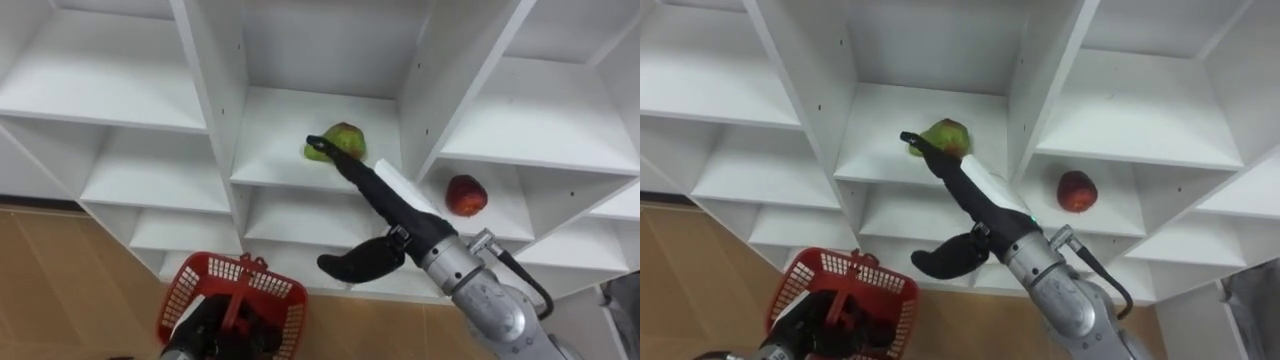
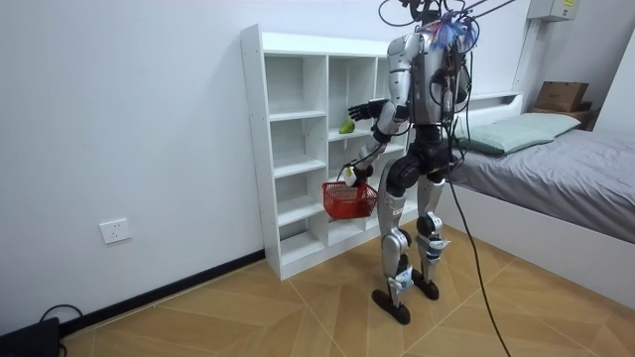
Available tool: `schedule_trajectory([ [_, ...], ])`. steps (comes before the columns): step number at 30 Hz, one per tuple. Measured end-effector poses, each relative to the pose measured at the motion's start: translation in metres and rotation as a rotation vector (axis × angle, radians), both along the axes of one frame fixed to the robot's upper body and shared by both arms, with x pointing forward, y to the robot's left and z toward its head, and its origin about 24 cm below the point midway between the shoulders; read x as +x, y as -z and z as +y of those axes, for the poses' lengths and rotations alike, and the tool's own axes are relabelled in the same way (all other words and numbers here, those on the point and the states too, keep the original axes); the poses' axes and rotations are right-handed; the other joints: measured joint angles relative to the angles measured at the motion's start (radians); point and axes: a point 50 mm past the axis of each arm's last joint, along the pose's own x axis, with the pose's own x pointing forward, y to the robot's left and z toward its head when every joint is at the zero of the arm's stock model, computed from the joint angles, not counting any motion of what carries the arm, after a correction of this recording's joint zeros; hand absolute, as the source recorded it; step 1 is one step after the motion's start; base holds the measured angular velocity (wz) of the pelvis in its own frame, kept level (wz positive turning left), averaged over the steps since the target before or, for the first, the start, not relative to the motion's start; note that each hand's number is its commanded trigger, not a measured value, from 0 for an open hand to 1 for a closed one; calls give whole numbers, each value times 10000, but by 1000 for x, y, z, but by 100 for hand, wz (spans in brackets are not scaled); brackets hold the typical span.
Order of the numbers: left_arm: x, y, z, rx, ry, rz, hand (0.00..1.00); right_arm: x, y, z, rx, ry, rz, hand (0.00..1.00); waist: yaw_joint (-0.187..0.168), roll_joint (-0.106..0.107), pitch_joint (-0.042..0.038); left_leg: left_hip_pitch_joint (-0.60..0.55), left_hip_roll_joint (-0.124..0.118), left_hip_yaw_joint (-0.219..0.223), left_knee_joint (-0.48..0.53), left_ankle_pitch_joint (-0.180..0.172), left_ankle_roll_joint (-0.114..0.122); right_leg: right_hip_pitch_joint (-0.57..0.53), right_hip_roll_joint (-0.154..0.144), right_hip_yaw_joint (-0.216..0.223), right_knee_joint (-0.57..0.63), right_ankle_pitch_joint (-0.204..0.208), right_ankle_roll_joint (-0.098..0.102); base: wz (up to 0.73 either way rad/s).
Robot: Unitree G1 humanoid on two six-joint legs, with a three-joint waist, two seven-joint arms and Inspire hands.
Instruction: Collect fruits from the closet
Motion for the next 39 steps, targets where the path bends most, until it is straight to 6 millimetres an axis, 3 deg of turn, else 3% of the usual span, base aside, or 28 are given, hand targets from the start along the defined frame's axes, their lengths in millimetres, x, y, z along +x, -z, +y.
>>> schedule_trajectory([
  [4,-1,0,1,59,-83,-9,100,0,-5,-2,-74,54,-287,0,59,-119,-57,39,4,-27,8,4,-6,28,5,-8,-5,2,0,0],
  [13,2,-3,11,283,-632,-217,100,7,-13,-6,21,472,-895,0,79,-286,61,156,19,-63,-34,7,-14,187,18,-104,-29,3,-1,2],
  [21,1,-3,14,449,-582,-192,100,22,-22,-13,-164,683,-1251,0,349,-444,149,164,22,-256,-55,11,-32,307,23,-289,-62,4,-3,7],
  [27,1,-3,14,551,-447,-161,100,35,-40,-15,-65,984,-2197,0,445,-458,143,190,13,-385,-11,29,-52,322,21,-376,-62,4,-3,5],
  [35,0,-2,14,697,57,4,100,41,-49,-16,149,1227,-2581,0,574,-552,138,143,11,-393,-4,29,-52,325,18,-378,-62,4,-1,0],
  [39,-1,-1,14,852,374,221,100,49,-47,-18,-21,1368,-2489,0,586,-710,83,147,10,-438,16,33,-58,366,13,-483,-63,4,-1,3],
])
